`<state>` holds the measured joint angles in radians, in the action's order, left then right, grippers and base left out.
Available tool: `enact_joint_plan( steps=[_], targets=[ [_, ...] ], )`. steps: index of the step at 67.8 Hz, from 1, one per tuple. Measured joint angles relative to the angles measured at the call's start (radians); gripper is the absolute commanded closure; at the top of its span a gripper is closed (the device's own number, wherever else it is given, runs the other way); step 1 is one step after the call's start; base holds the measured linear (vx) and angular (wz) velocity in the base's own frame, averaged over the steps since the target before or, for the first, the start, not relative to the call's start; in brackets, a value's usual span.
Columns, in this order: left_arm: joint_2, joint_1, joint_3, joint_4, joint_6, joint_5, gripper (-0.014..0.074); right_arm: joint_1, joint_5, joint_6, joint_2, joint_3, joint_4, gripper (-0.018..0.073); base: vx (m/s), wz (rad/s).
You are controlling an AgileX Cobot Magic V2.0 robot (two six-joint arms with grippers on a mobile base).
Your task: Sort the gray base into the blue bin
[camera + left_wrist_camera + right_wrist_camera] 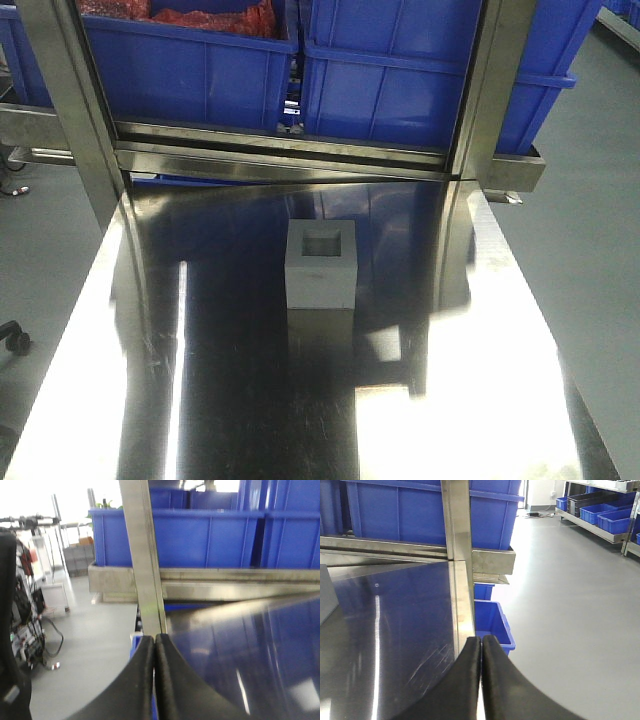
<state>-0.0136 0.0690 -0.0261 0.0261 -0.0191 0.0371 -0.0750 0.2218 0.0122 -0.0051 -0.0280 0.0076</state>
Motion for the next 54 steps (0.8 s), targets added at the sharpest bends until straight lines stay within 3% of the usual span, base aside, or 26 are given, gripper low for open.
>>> enact_joint_plan(
  steps=[11, 21, 39, 54],
  targets=[
    [0.000, 0.000, 0.021, -0.016, 0.000, -0.030, 0.0604, 0.000, 0.000, 0.000, 0.000, 0.000, 0.000, 0.0564, 0.00, 0.00],
    [0.033, 0.000, 0.180, -0.020, -0.031, 0.104, 0.0604, 0.000, 0.000, 0.000, 0.000, 0.000, 0.000, 0.0564, 0.00, 0.00],
    [0.359, 0.000, 0.545, -0.020, -0.104, 0.428, 0.0604, 0.000, 0.000, 0.000, 0.000, 0.000, 0.000, 0.0564, 0.00, 0.00],
    [0.492, 0.000, 0.628, -0.026, -0.105, 0.474, 0.0561, 0.000, 0.000, 0.000, 0.000, 0.000, 0.000, 0.0564, 0.00, 0.00]
  ],
)
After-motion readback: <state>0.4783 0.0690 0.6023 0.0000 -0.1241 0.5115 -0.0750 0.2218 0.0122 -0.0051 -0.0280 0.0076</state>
